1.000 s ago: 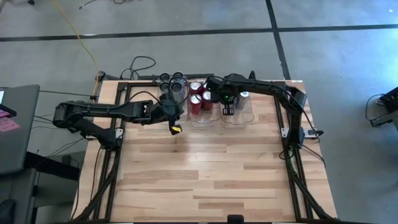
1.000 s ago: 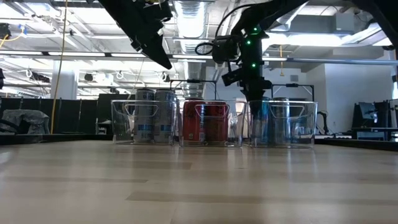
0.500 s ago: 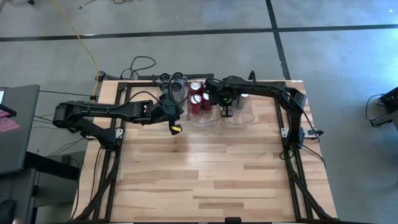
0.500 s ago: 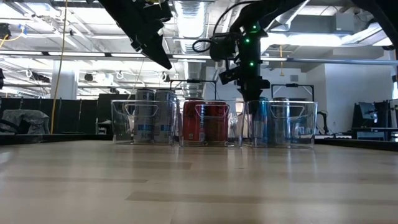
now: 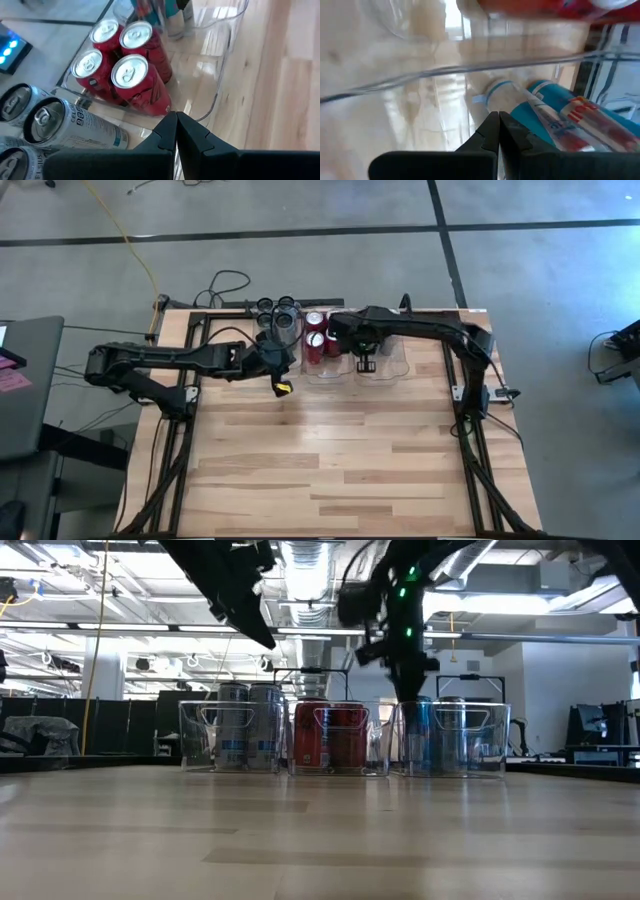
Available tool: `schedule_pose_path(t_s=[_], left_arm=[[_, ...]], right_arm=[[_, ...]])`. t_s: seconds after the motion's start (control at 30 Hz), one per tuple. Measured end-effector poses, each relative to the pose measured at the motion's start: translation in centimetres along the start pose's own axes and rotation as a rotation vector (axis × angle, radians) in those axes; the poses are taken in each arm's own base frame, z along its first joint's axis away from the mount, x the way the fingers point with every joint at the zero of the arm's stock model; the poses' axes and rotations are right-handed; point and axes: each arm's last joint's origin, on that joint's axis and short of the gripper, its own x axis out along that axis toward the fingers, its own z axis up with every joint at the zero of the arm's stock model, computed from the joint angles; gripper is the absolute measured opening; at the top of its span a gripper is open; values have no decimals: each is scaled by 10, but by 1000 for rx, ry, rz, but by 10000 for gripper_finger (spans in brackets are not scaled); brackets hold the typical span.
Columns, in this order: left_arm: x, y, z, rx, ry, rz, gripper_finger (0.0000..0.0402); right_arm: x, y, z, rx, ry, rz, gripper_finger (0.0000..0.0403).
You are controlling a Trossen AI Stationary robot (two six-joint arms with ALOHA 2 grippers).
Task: Sort soda cans
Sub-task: Return to Home Position
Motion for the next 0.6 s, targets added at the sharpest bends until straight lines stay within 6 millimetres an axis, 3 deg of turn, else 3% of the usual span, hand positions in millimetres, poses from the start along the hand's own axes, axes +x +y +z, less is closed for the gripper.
schedule_pose_path(t_s=[0.17, 0.37, 0.47, 0.6], left_arm=[[-25, 8, 6, -11, -81, -6, 6], [-71, 25, 6, -68, -191, -20, 2], [-86, 27, -1, -94, -235, -41, 1], [-94, 23, -21, -135, -323, -75, 1]], right_arm=[[-51, 1, -14, 74, -198, 7, 15], [-123, -4, -60, 244, -550, 76, 4], [-142, 5, -85, 300, -715, 67, 2], [-150, 26, -118, 333, -903, 68, 1]])
